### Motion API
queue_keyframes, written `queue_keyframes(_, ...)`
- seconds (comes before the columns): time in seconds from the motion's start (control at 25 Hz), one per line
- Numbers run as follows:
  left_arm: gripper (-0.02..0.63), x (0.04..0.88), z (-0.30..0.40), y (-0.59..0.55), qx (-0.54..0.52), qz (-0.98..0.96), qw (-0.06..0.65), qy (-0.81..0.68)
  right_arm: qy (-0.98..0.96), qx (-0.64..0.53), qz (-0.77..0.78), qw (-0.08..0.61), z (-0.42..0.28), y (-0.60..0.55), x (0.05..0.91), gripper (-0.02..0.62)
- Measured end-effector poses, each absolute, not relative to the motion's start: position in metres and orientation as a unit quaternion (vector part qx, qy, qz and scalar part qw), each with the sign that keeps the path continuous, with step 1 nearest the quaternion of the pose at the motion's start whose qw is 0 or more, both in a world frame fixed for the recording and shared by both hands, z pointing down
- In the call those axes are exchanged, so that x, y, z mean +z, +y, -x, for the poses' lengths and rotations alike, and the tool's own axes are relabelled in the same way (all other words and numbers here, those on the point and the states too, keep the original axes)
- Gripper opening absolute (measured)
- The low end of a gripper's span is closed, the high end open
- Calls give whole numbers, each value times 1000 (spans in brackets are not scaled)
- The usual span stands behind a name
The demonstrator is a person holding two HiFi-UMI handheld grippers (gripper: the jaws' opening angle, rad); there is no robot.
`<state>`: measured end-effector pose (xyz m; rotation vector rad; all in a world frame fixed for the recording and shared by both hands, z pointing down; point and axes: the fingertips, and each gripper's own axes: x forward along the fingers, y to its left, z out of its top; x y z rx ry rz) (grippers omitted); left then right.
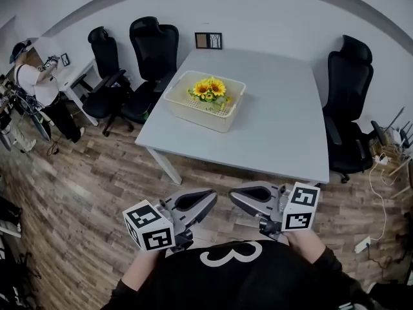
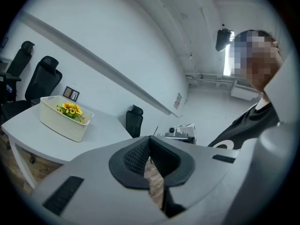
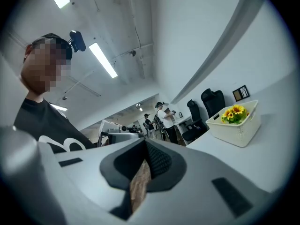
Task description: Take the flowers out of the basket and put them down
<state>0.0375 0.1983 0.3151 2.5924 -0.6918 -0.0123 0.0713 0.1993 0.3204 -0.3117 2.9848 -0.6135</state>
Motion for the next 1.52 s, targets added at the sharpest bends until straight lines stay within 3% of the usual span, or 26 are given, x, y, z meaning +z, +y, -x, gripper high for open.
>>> queue_keyframes(0.36,12,305,-77,177,9,-947,193,-256,977,-183,99,57,-108,176,309,8)
queue_keyframes(0.88,12,312,-85,132,5,-952,208,-224,971,-194,130,54,-118,131,318,8)
queue_keyframes(1.52,12,323,-44,-24,27,-949,227,-215,966,-192,170,27,-79,-14,320,8)
